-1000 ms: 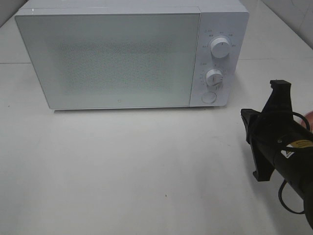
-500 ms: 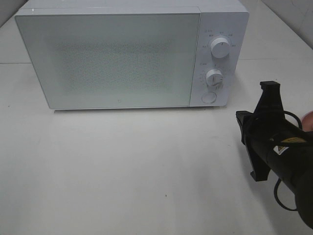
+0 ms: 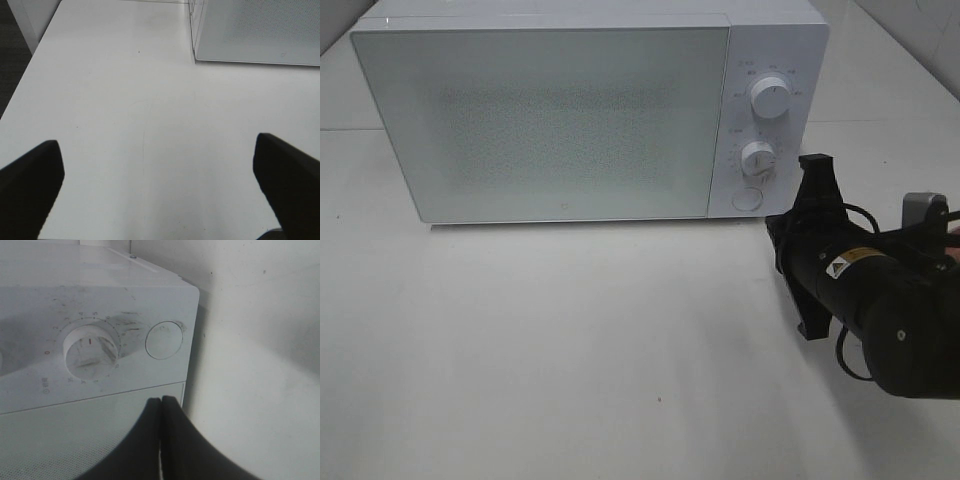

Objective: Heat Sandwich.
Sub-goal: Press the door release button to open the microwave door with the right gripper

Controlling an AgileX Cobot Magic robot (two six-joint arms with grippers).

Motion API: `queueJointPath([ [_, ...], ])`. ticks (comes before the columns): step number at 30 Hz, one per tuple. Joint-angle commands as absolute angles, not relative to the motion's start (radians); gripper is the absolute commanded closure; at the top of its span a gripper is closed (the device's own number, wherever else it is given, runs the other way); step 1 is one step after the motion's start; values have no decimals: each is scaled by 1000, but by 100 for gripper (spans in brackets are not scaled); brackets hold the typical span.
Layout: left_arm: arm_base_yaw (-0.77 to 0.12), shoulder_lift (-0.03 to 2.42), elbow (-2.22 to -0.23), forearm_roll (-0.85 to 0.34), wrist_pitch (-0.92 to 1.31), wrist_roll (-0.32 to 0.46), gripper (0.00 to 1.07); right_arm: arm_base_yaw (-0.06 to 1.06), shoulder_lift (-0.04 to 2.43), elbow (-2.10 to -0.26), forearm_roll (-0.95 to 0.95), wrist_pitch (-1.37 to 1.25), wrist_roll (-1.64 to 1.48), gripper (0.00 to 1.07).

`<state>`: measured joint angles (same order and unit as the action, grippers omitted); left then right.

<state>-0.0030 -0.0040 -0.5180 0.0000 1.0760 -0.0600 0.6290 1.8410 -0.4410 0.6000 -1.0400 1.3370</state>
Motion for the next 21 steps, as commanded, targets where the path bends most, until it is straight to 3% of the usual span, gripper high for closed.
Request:
queueJointPath([
  [1, -1, -27, -518, -7, 1071, -59, 9, 588, 1873, -493, 532, -1019, 1345, 107],
  [21, -1, -27, -518, -7, 1071, -59, 9, 476, 1996, -726, 454, -819, 1344, 107],
])
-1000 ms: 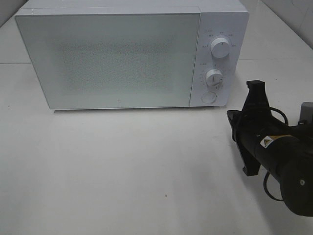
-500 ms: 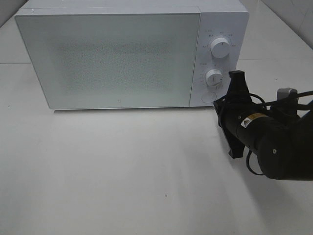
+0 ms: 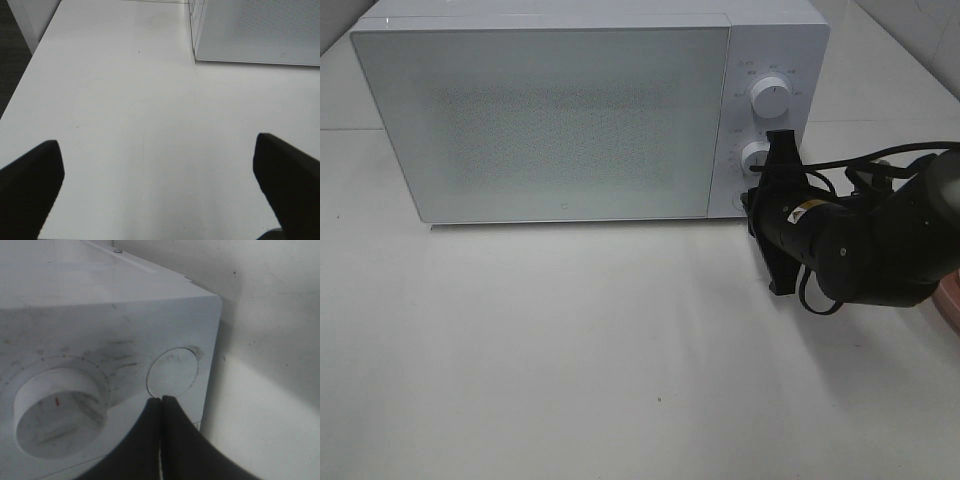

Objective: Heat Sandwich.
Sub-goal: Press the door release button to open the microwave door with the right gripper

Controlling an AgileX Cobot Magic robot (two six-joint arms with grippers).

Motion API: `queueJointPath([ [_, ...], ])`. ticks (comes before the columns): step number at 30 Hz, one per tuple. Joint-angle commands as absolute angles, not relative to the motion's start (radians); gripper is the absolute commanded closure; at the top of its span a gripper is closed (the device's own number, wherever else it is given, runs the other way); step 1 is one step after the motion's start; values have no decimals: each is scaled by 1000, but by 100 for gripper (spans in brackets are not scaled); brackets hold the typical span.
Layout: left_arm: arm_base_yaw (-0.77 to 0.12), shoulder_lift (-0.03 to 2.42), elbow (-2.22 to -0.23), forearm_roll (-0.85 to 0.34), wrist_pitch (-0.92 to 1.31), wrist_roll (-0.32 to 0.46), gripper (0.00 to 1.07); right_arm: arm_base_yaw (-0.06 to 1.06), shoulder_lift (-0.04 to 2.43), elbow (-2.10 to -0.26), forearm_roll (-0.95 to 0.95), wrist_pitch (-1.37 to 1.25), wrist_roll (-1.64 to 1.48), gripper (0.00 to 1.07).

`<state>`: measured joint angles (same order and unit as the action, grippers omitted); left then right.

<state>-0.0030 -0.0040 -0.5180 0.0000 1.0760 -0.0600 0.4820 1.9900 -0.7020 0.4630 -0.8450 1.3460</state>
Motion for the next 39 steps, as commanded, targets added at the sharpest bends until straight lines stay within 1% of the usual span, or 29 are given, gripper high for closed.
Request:
queueJointPath([
  [1, -1, -27, -518, -7, 1071, -59, 9, 476, 2000, -732, 455, -813, 1344, 107],
  [11, -1, -27, -518, -7, 1071, -59, 9, 464, 2070, -795, 478, -819, 1343, 107],
  [16, -1, -27, -518, -7, 1071, -59, 9, 464, 2074, -795, 505, -903, 1294, 107],
  [29, -1, -27, -518, -7, 1071, -59, 9, 464, 2074, -807, 530, -925, 1310, 107],
  [34, -1, -27, -518, -7, 1071, -59, 9, 464, 2102, -866, 529, -927, 1306, 107],
  [37, -1, -27, -518, -7, 1071, -59, 9, 464, 2115, -879, 531, -961, 1306, 107],
  [39, -1, -27, -518, -7, 1071, -59, 9, 464, 2133, -895, 530, -1043, 1306, 107],
])
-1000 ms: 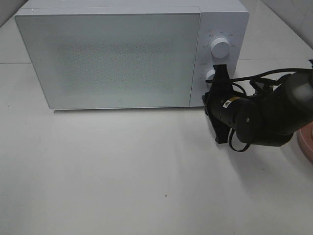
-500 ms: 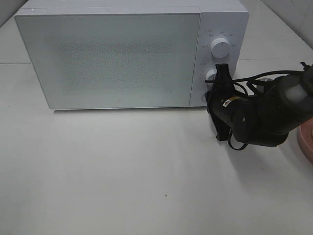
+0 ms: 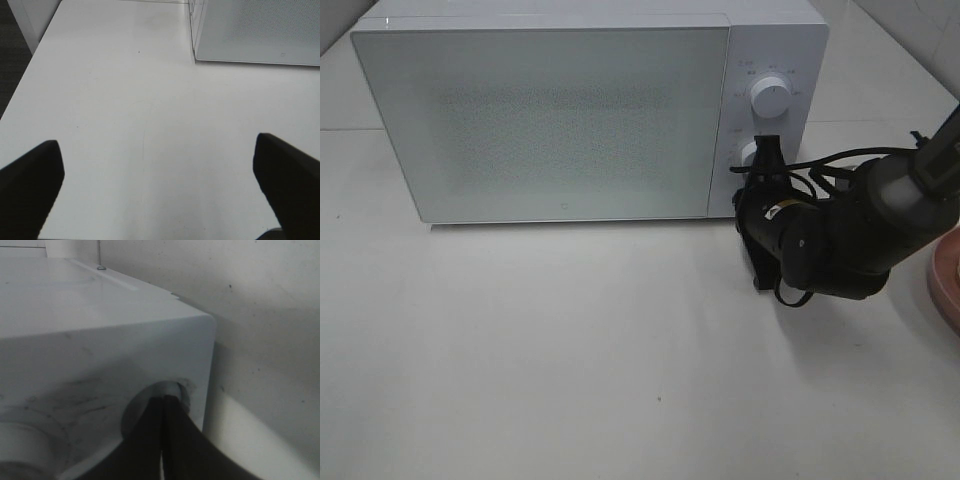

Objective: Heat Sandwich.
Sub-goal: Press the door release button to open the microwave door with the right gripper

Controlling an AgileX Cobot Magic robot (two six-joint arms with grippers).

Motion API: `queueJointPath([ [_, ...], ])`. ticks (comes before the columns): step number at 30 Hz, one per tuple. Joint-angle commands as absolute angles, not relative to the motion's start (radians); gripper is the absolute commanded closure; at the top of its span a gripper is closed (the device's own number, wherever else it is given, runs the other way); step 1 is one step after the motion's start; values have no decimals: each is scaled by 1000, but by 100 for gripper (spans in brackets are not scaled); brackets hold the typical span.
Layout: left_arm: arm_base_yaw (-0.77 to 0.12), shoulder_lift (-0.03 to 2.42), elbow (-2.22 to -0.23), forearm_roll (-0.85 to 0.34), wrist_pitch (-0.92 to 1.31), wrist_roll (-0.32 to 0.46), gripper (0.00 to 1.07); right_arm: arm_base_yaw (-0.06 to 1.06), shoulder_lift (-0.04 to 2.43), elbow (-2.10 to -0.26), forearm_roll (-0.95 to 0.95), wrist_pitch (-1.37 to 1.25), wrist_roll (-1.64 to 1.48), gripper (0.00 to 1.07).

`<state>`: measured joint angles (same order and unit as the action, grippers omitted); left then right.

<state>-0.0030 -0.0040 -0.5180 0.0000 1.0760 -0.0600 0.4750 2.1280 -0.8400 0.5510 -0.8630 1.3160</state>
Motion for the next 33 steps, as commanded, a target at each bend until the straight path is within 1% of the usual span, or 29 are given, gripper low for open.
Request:
queueJointPath([
  [1, -1, -27, -518, -7, 1071, -59, 9, 464, 2137, -900, 528, -1059, 1303, 107],
  [8, -1, -27, -518, -7, 1071, -59, 9, 464, 2152, -923, 518, -1139, 1303, 107],
  [17, -1, -27, -518, -7, 1071, -59, 9, 464, 2152, -923, 516, -1150, 1292, 107],
  [33, -1, -27, -518, -7, 1071, -59, 9, 465, 2150, -921, 497, -1041, 1295, 107],
])
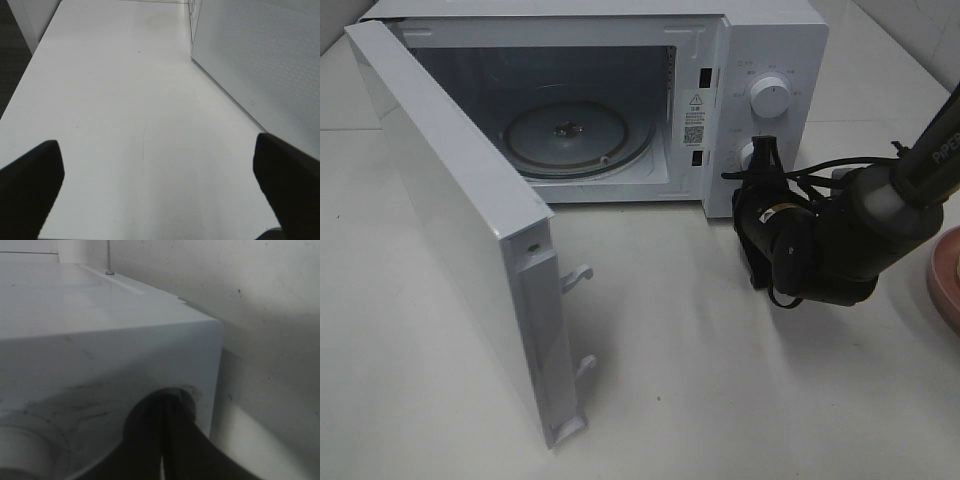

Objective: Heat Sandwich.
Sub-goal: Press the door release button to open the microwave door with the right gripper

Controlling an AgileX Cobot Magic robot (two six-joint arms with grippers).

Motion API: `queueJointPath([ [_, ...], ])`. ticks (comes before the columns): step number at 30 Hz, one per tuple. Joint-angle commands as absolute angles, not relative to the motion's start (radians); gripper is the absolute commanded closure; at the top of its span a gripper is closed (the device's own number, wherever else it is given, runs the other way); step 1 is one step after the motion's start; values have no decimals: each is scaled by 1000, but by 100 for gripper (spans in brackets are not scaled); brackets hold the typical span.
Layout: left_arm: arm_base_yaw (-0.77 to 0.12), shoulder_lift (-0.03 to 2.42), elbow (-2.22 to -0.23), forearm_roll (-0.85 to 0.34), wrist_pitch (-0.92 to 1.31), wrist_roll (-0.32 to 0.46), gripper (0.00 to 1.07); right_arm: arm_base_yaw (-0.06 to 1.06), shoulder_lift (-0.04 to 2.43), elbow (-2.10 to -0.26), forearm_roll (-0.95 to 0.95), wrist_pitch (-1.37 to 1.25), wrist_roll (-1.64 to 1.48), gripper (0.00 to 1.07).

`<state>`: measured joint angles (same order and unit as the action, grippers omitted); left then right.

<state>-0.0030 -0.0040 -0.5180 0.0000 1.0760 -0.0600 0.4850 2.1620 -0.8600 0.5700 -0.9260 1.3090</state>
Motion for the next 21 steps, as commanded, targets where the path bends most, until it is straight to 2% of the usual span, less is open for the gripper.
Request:
queueJointPath([
  [1, -1, -27, -518, -7, 1071, -59, 9, 465, 2141, -918, 496, -1008, 1296, 107],
  [21, -1, -20, -518, -7, 1071, -59, 9, 468, 2019, -737, 447, -789, 1271, 106],
])
